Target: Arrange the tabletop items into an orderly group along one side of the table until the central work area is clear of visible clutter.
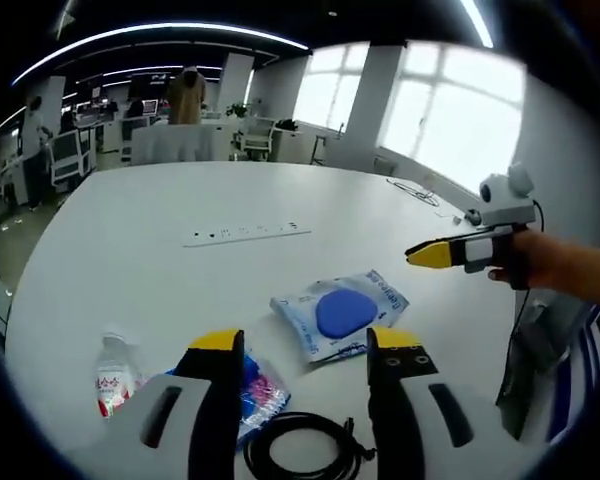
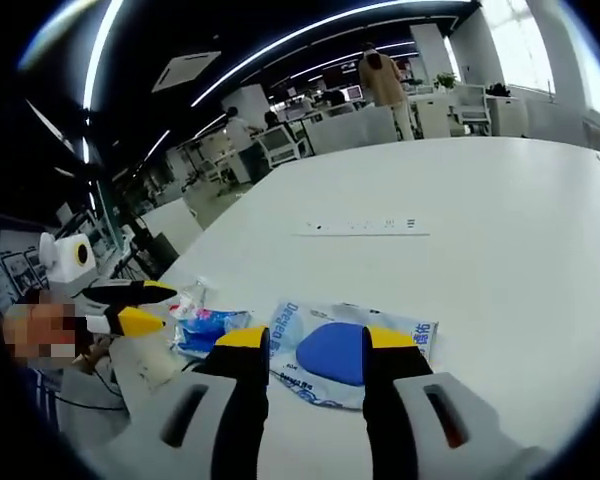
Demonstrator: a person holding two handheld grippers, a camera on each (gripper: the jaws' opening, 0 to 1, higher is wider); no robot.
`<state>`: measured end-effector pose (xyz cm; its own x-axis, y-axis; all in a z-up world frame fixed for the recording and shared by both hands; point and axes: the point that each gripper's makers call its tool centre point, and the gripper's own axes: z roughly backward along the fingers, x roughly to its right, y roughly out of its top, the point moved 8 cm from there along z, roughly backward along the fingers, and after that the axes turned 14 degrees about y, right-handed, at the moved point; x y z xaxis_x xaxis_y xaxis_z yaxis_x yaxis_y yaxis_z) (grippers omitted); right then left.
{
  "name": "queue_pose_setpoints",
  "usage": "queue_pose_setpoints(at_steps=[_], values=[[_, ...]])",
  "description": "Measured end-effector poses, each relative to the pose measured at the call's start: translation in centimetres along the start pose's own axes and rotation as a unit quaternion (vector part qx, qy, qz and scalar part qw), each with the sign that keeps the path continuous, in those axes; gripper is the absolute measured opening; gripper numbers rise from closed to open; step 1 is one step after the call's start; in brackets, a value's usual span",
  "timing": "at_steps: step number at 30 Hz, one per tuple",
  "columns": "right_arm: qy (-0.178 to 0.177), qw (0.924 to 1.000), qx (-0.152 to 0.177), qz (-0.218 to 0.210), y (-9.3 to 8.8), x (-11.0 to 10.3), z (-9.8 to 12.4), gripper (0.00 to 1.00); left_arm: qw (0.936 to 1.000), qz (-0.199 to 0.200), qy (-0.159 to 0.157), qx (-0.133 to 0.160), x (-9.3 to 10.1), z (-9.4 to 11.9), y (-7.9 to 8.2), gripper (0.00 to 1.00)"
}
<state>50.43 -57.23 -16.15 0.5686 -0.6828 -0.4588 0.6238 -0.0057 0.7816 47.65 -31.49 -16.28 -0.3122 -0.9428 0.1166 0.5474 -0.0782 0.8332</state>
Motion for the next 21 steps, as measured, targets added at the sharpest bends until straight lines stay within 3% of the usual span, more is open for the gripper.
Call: queue_pose_setpoints(at_steps=[12, 21], values=[[0.022, 0.9997, 0.004, 0.004, -0.4, -3.2, -1.2, 0.35, 0.9996, 0.012, 0.02, 0.015, -2.5, 3.2, 0.2, 0.51], [0.041, 0.9991, -0.011, 0.001, -2.0, -5.6, -2.4, 0.35, 0.9988, 0.021, 0.041, 0.013, -4.5, 5.6, -1.2, 0.51]])
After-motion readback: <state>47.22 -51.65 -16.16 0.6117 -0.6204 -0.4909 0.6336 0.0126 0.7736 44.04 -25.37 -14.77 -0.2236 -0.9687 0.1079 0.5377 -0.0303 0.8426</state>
